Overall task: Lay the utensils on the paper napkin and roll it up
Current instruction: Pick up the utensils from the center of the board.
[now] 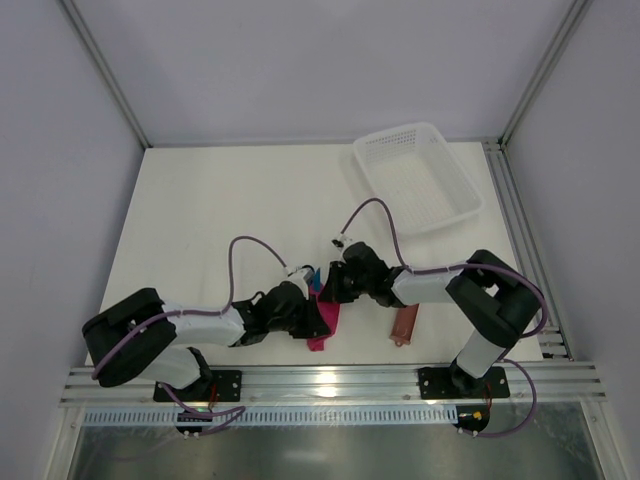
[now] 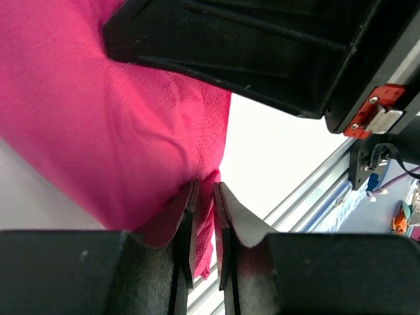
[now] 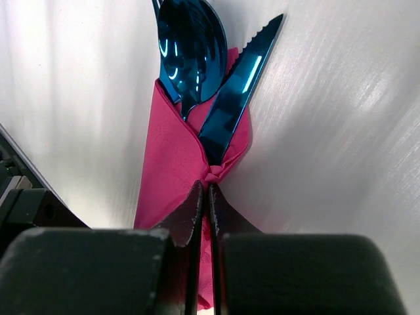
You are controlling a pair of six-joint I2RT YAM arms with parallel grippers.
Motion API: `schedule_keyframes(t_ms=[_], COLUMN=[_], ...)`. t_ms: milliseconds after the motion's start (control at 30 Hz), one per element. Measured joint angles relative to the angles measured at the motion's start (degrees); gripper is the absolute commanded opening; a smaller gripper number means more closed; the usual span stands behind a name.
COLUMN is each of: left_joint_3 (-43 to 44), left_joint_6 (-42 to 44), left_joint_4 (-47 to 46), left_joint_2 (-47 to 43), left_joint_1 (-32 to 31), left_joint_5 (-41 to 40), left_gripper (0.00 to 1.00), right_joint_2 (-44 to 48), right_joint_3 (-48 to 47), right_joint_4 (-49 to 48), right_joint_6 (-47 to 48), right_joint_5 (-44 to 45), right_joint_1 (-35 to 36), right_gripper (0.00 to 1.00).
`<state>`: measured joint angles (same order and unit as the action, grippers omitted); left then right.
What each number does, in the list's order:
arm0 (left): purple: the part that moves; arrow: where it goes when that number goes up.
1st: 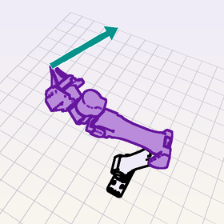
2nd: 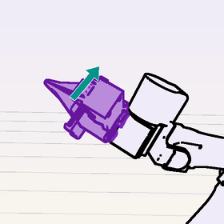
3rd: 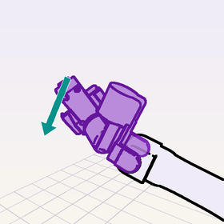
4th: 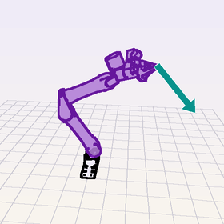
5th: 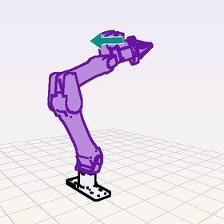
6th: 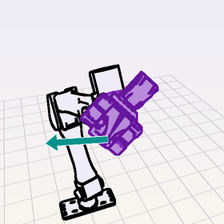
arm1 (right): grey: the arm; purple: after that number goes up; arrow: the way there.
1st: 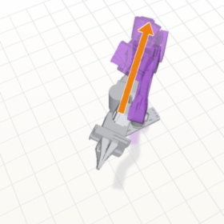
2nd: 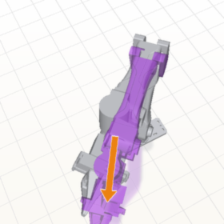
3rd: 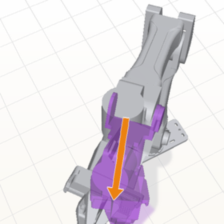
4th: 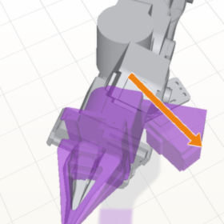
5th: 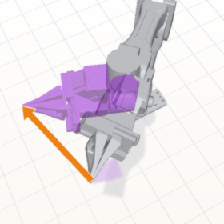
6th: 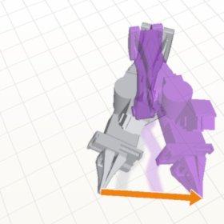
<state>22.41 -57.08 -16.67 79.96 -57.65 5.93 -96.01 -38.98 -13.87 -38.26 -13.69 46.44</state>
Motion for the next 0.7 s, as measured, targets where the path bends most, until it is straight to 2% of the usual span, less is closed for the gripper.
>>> schedule_keyframes(t_ms=[33,67,133,167,233,267,367,500,700], left_joint_3=[0.0,0.0,0.2,0.57,2.14,3.15,7.21,10.75,8.81], left_joint_6=[-0.07,-0.09,-0.42,-0.52,-0.55,-0.46,0.42,1.2,2.34], left_joint_4=[0.35,0.96,3.02,4.98,9.9,12.15,19.76,25.59,29.18], left_joint_2=[-0.26,-0.66,-2.01,-3.02,-4.9,-5.88,-9.75,-13.22,-14.01], left_joint_1=[-0.04,-0.09,-0.09,-0.11,-0.2,-0.24,-0.13,2.14,7.91], left_joint_5=[-0.15,-0.33,-0.81,-1.38,-2.93,-3.87,-7.85,-10.47,-10.14], left_gripper=[0.21,0.28,0.31,0.38,0.45,0.52,0.61,0.65,0.61], right_joint_2=[0.15,0.31,0.52,0.52,0.52,0.5,0.37,-0.07,-1.16], right_joint_3=[0.57,1.16,2.45,2.93,3.5,3.67,3.89,3.87,4.44], right_joint_4=[-0.96,-1.95,-4.09,-5.05,-6.36,-6.78,-7.56,-8.26,-11.41], right_joint_6=[-0.17,-0.48,-0.9,-1.05,-1.16,-1.16,-1.14,-1.05,-0.7], right_joint_5=[0.04,0.07,0.04,0.0,-0.24,-0.31,-0.48,-0.83,-2.29], right_joint_1=[0.02,0.0,0.0,0.0,0.02,0.02,0.02,0.02,0.0], right_gripper=[0.04,0.04,0.04,0.04,0.04,0.04,0.04,0.04,0.04])
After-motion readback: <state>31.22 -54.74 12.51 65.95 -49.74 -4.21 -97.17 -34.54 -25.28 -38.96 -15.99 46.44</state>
